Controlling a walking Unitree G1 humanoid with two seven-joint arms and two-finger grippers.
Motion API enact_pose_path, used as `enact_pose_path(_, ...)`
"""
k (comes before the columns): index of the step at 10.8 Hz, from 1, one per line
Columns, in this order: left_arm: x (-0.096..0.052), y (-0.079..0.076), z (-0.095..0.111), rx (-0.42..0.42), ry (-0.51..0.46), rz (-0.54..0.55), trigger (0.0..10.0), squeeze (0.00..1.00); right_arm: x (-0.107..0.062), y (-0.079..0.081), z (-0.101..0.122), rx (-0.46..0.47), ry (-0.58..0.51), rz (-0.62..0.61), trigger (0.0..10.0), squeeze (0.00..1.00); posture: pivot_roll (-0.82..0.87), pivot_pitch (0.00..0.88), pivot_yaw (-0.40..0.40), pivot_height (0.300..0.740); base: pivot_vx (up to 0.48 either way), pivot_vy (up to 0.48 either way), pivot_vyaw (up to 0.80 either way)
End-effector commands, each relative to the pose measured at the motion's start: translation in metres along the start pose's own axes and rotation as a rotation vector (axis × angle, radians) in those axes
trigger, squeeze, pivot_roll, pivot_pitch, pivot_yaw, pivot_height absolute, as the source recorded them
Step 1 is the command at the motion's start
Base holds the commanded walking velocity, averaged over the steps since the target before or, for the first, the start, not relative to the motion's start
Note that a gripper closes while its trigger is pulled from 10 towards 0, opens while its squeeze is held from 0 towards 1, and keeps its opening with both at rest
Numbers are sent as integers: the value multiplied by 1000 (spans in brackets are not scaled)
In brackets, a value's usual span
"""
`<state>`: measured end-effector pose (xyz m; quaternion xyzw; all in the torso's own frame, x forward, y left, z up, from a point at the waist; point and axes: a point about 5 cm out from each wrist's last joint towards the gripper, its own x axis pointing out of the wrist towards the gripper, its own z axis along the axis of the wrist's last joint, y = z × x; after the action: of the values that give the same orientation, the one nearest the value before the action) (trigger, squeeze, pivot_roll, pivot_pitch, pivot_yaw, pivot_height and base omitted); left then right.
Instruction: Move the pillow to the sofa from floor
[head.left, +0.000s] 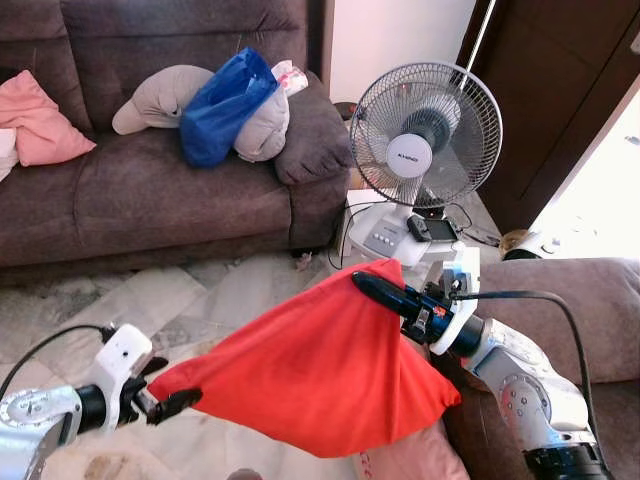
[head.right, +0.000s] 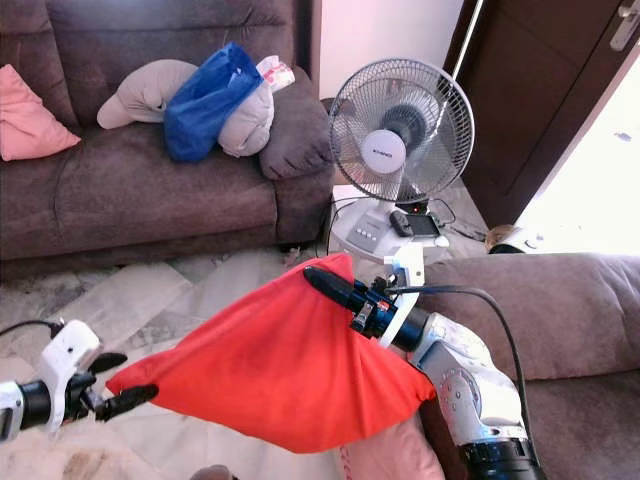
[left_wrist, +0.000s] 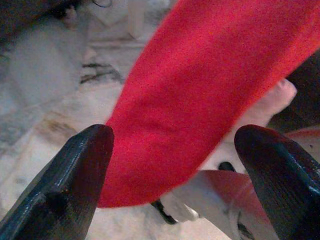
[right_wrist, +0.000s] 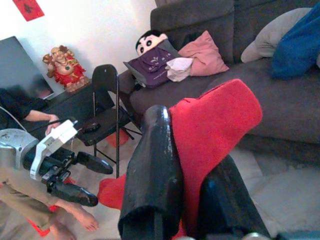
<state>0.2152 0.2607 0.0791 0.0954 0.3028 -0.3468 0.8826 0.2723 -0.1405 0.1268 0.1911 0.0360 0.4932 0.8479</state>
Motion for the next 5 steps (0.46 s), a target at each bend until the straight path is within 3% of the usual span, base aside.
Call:
enact_pose_path(1, 2, 0, -6, 17, 45, -22, 10000, 0, 5, 8, 23, -88, -79, 62, 10000, 0, 121, 0, -72, 740, 0, 0, 0)
enact_pose_path(2, 4, 2, -13, 38, 91, 1, 10000, 0, 4, 8, 24, -90, -77, 62, 10000, 0, 117, 0, -73, 740, 0, 0, 0)
enact_pose_path(5, 4, 2, -13, 38, 91, 1, 10000, 0, 4, 8, 24, -90, -77, 62, 10000, 0, 117, 0, -73, 740, 0, 0, 0)
